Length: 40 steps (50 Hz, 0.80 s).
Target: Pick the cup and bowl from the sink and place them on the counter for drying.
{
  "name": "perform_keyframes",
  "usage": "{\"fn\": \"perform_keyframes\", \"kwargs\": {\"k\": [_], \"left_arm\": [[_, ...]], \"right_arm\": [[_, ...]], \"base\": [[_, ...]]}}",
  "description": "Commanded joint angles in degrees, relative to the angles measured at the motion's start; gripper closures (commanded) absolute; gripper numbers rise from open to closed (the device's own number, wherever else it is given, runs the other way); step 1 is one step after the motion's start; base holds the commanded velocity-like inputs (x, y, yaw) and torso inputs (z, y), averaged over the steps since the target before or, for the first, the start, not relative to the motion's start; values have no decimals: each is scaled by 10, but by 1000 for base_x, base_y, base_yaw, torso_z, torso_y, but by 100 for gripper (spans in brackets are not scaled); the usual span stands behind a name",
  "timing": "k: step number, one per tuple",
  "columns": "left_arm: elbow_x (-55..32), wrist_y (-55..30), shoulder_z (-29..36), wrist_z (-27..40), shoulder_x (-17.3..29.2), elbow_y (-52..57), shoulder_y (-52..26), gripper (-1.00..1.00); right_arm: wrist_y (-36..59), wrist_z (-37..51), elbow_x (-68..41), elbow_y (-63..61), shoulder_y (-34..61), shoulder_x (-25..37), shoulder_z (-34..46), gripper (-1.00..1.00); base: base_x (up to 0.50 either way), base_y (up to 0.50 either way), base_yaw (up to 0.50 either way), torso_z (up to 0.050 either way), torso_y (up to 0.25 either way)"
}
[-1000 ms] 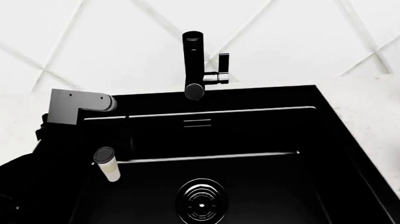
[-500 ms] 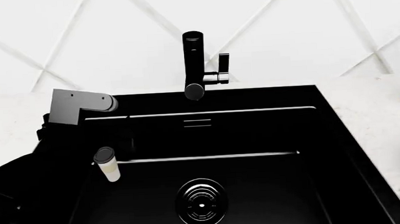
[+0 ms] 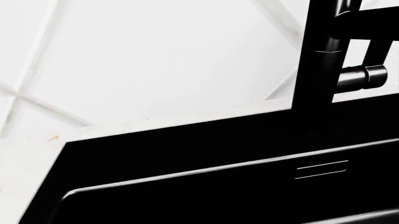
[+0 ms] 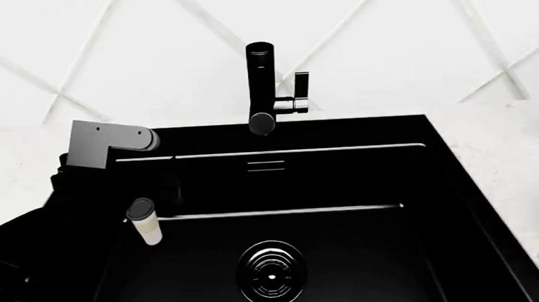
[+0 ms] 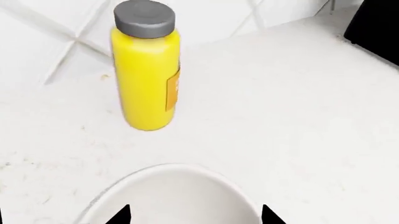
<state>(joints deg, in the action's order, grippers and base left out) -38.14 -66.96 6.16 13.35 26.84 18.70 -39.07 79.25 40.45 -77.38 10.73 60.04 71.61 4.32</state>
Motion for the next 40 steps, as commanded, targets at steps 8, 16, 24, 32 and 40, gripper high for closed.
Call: {"fn": "perform_keyframes", "kwargs": {"k": [8, 16, 24, 32, 40], "left_arm": [[1, 14, 1, 1, -2, -6, 9, -100], [0, 18, 3, 1, -4, -8, 11, -100], [-5, -4, -7, 21, -7, -8, 11, -100], [-8, -3, -12, 35, -14, 11, 25, -100], [8, 18, -12, 52, -24, 4, 46, -100]], "right_arm": [[1, 33, -135, -153, -14, -25, -71, -100], [12, 79, -222, -186, 52, -54, -48, -100], [-2, 88, -246, -210, 68, -96, -28, -100], [-6, 107, -276, -227, 102, -148, 12, -100], [-10, 102, -263, -229, 126, -197, 45, -100]], "base": [[0, 0, 0, 0, 0], [0, 0, 0, 0, 0], [0, 0, 0, 0, 0], [0, 0, 0, 0, 0], [0, 0, 0, 0, 0]]}}
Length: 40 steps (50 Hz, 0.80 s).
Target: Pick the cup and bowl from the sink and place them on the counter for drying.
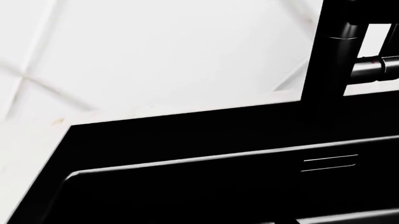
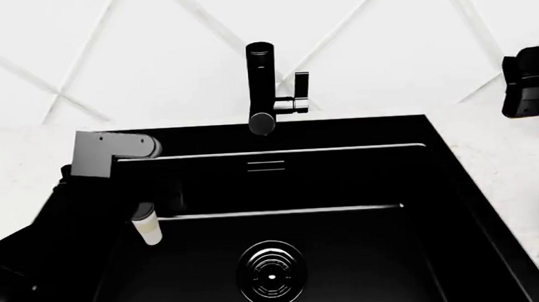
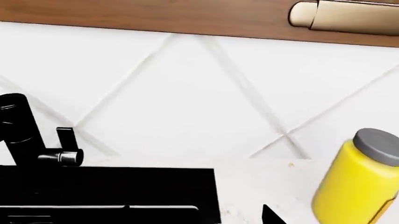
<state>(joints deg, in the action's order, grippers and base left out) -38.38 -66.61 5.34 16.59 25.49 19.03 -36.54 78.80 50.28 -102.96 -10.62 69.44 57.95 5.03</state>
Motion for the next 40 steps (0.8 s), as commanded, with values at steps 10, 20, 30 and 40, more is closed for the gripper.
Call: {"fn": "perform_keyframes", "kwargs": {"k": [10, 20, 30, 40], "left_arm": [[40, 52, 5, 63, -43, 8, 55, -100], [76, 111, 29, 64, -67, -64, 61, -100], [110, 159, 49, 50, -65, -148, 46, -100], [126, 205, 48, 36, -67, -225, 27, -100]], "right_arm": [[-14, -20, 24, -28, 17, -86, 52, -100], [-26, -25, 19, -35, 10, -105, 60, -100], [-39, -34, 29, -41, -9, -112, 61, -100], [-49, -43, 38, -45, -21, -116, 62, -100]], "base": [[0, 0, 0, 0, 0], [0, 0, 0, 0, 0], [0, 0, 0, 0, 0], [0, 0, 0, 0, 0]]}}
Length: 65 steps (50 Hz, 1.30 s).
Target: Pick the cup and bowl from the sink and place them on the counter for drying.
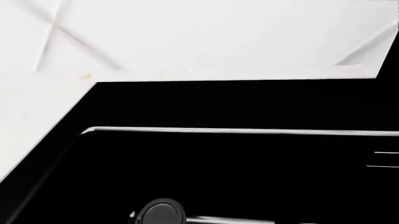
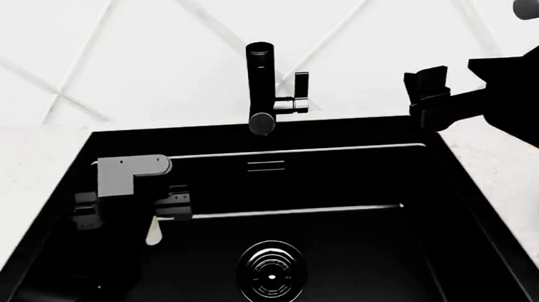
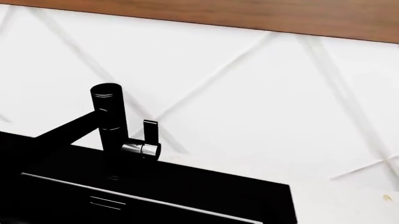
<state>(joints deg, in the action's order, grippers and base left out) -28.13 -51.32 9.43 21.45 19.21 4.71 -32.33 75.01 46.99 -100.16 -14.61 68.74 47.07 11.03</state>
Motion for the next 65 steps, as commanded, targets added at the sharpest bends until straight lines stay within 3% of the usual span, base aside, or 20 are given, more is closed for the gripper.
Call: {"fn": "perform_keyframes", "kwargs": {"k": [1, 24, 36, 48, 65], "left_arm": [[28, 63, 8, -15, -7, -96, -18, -100], [83, 242, 26, -77, -26, -371, -90, -100], [87, 332, 21, -111, -31, -462, -109, -100], [124, 556, 23, -151, -79, -790, -219, -100], [232, 617, -7, -160, -64, -797, -179, -100]], "right_arm": [[-12, -12, 11, -5, -15, -7, 2, -100], [-26, -27, 29, -8, -24, -14, 12, -100], [-34, -31, 33, -11, -31, -15, 14, -100], [-48, -35, 35, -19, -49, -14, 9, -100], [-65, -43, 38, -31, -75, -9, 2, -100]], "base": [[0, 0, 0, 0, 0], [0, 0, 0, 0, 0], [0, 0, 0, 0, 0], [0, 0, 0, 0, 0], [0, 0, 0, 0, 0]]}}
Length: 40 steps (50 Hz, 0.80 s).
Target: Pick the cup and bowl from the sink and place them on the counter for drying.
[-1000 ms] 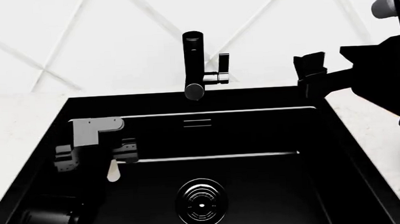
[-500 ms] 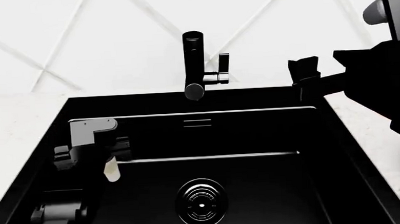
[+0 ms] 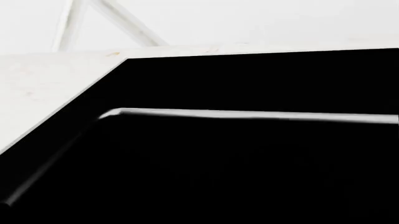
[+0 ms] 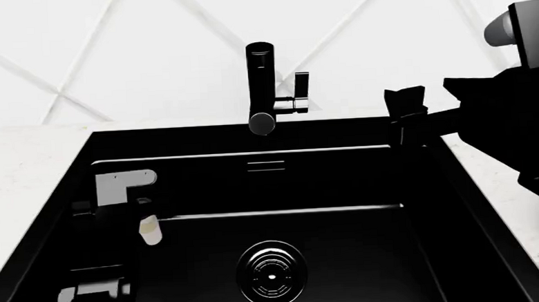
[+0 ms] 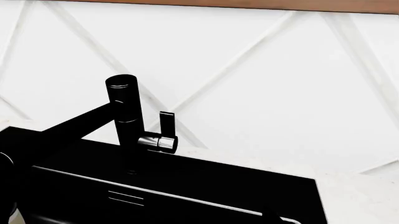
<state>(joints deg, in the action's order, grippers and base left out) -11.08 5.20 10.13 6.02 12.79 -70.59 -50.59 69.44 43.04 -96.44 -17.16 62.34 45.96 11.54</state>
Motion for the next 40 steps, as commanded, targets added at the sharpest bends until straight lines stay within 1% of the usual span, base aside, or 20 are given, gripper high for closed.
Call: {"fn": "perform_keyframes", "kwargs": {"k": [1, 10, 14, 18, 31, 40], "left_arm": [[66, 53, -15, -4, -1, -44, 6, -100], [85, 44, -35, -18, -20, -44, 14, -100], [78, 36, -57, -39, -25, -44, 18, -100], [84, 33, -68, -46, -29, -44, 21, -100], [101, 20, -91, -25, -30, -44, 28, -100], [105, 15, -100, -23, -35, -44, 30, -100]], "right_arm": [[-9, -4, 2, -6, -11, 2, -3, -100], [-17, -12, 11, -6, -21, 0, -2, -100], [-22, -13, 10, -9, -29, 4, -7, -100], [-25, -11, 7, -13, -36, 6, -9, -100], [-33, -11, 6, -15, -44, 8, -11, -100], [-40, -8, 2, -20, -54, 12, -15, -100]], "base": [[0, 0, 0, 0, 0], [0, 0, 0, 0, 0], [0, 0, 0, 0, 0], [0, 0, 0, 0, 0], [0, 0, 0, 0, 0], [0, 0, 0, 0, 0]]}}
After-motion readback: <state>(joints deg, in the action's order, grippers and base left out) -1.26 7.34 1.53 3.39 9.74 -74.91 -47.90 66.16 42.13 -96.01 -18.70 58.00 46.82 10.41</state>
